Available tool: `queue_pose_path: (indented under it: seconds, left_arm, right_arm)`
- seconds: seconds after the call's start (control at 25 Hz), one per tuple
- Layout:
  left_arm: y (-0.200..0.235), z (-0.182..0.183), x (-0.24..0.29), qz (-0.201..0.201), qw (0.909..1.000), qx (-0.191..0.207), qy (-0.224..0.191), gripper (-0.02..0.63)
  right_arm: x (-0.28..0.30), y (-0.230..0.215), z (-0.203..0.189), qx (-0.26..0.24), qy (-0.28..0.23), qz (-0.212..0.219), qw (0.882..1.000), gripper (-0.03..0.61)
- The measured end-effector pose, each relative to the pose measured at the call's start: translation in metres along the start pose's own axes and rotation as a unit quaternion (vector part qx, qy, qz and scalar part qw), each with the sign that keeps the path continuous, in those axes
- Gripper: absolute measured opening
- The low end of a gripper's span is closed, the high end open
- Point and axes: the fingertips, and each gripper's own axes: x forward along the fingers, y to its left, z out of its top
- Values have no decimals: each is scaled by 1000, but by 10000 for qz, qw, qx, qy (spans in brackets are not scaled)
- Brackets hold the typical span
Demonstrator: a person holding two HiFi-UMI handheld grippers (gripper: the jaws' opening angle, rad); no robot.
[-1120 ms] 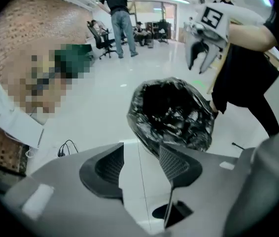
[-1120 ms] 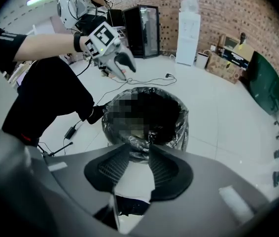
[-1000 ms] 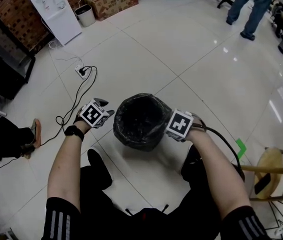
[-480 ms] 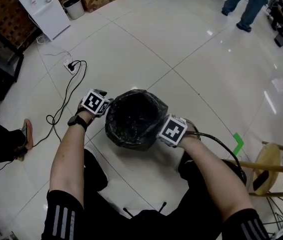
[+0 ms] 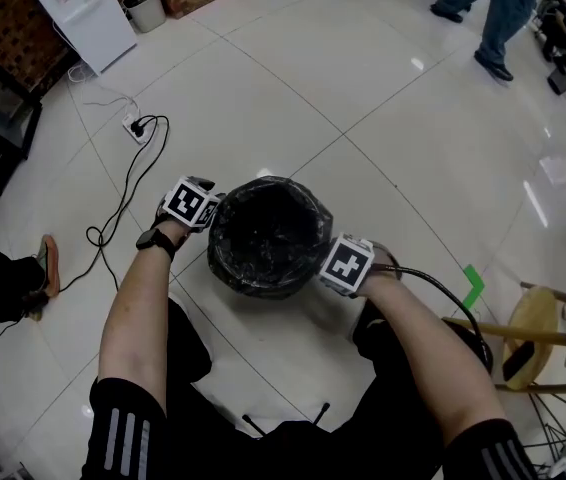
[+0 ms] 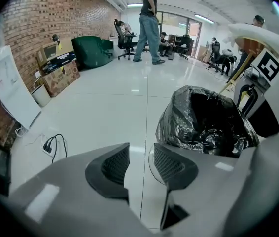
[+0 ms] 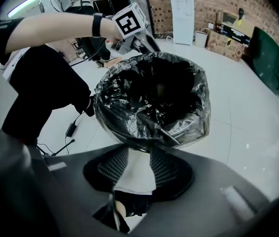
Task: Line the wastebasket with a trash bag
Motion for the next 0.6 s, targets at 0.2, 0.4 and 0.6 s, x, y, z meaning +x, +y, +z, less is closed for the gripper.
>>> queue_pose_path:
  seconds: [0.2, 0.4, 0.6]
  left_arm:
    - [2, 0, 8, 49, 10000, 0, 37, 146]
    - [6, -8, 14, 147, 9997, 106, 150, 147]
    - [23, -15, -1, 299, 9995, 43, 96, 160]
  right_arm:
    - [9, 1, 2, -112, 121, -22, 9999, 161]
    - [6, 1, 1, -306, 428, 15, 9986, 166]
    - [-10, -15, -13, -89, 683, -101, 9976, 164]
